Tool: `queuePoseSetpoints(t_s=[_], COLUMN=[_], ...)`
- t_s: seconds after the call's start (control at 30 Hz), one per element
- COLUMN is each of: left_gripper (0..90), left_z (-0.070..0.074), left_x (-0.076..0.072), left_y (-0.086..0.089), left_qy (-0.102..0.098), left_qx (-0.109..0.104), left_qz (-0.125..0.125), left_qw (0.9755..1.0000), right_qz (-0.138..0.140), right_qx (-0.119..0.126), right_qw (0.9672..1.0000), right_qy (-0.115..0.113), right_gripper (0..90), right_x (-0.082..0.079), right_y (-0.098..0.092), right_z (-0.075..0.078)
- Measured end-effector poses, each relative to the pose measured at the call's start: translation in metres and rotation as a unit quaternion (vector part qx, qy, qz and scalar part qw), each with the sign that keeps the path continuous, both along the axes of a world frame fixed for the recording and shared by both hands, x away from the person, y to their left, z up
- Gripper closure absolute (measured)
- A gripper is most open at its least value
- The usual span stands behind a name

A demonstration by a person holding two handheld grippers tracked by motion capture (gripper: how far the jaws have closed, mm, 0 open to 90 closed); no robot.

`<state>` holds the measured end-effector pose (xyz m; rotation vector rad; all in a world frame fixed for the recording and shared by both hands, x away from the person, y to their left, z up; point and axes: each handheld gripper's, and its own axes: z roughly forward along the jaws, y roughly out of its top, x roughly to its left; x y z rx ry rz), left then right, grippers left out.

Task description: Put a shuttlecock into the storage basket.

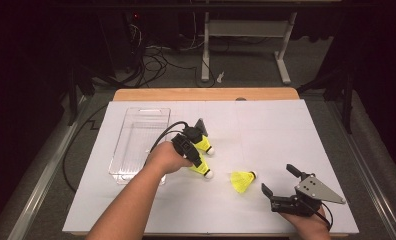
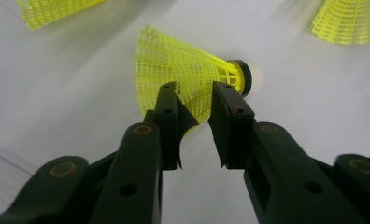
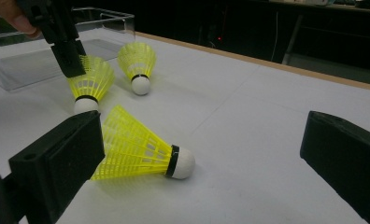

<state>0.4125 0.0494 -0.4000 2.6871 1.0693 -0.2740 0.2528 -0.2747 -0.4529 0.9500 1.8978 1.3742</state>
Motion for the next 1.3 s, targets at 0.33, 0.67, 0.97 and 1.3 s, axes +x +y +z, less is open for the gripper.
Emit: queuePoseSetpoints(t_s=[0.33, 0.67, 0.97, 1.3], left_gripper=[86.9, 89.7, 89.9, 89.9], left_z=[0.003, 0.007, 0.014, 0.025], left_x=[0.002, -0.003, -0.010, -0.019], left_y=[0.005, 0.005, 0.004, 0.004], left_qy=[0.003, 0.006, 0.006, 0.001], left_qx=[-0.015, -0.034, -0.045, -0.050], left_qz=[-0.003, -0.010, -0.021, -0.025], left_qw=[0.9999, 0.9994, 0.9987, 0.9985], right_qz=[0.000, -0.001, -0.001, 0.001], right_qx=[-0.001, -0.001, -0.002, -0.005], right_qw=[1.0000, 1.0000, 1.0000, 1.0000], right_qy=[0.000, 0.000, -0.001, 0.000], right_gripper=[0.5, 0.5, 0.5, 0.5], right_x=[0.000, 0.000, 0.000, 0.000], right_y=[0.000, 0.000, 0.000, 0.001], right_z=[0.000, 0.000, 0.000, -0.001])
